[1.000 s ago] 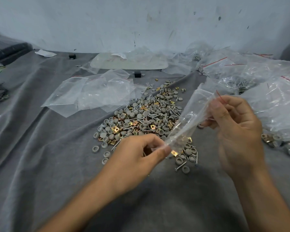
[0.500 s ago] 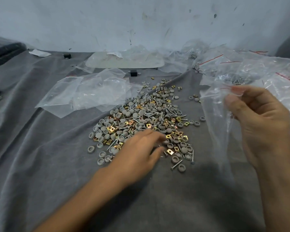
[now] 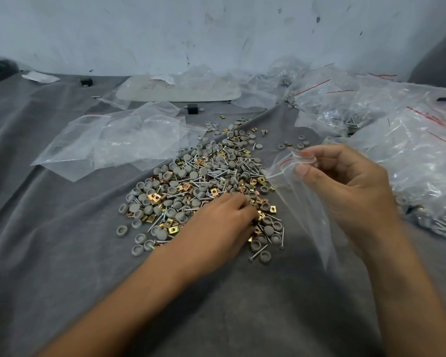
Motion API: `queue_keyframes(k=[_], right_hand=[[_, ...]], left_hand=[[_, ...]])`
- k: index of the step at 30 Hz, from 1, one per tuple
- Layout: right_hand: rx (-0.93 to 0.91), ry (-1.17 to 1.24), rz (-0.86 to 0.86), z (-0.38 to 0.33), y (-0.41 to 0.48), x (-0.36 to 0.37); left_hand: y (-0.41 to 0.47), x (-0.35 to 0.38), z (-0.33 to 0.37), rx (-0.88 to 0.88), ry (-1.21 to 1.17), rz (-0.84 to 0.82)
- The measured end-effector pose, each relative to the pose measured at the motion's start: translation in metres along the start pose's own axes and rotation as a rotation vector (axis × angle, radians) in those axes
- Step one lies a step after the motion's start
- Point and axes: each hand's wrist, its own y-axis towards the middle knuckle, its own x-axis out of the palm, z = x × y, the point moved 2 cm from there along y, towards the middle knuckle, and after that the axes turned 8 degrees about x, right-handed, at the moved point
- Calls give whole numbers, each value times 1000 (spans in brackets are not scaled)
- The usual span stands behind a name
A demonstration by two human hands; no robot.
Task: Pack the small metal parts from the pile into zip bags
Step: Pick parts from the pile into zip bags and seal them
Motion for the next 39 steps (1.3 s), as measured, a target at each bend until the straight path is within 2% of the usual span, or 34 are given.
queue_keyframes(k=[7, 15, 18, 20, 25, 28, 31, 35, 39], right_hand=[[30, -27, -60, 2, -4, 8], [62, -16, -188, 4, -10, 22], [68, -80, -266, 6, -11, 23], [59, -118, -283, 6, -11, 21], [45, -199, -281, 8, -10, 18], [38, -248, -294, 9, -12, 22], [19, -305, -326, 10, -15, 30], [-10, -364, -358, 12, -19, 40], [-34, -392, -372, 14, -20, 44]], left_hand=[[-21, -12, -17, -148, -24, -83], [-22, -16, -23, -137, -54, -89], [-19, -15, -24, -109, -34, -94], [-20, -17, -27, -111, -54, -58], [-30, -28, -36, -245, -184, 217], [-37, -31, -42, -376, -365, 326], [-39, -34, -44, -411, -578, 426], [-35, -37, -33, -336, -725, 386], [-33, -32, -27, -349, -678, 328]])
